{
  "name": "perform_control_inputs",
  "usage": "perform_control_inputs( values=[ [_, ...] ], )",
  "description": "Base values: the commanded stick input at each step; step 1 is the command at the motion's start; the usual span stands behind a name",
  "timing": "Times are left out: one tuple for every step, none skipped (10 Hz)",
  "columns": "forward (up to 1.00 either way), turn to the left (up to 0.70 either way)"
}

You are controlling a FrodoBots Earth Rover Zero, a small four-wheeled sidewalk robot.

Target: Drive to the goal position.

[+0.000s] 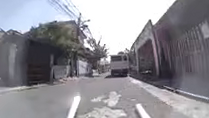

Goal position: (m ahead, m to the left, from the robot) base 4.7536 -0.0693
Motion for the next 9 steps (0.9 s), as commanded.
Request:
perform_control_inputs(
  values=[
    [1.00, 0.00],
    [1.00, 0.00],
    [1.00, 0.00],
    [1.00, 0.00],
    [1.00, 0.00],
    [1.00, 0.00],
    [1.00, 0.00],
    [1.00, 0.00],
    [1.00, 0.00]
  ],
)
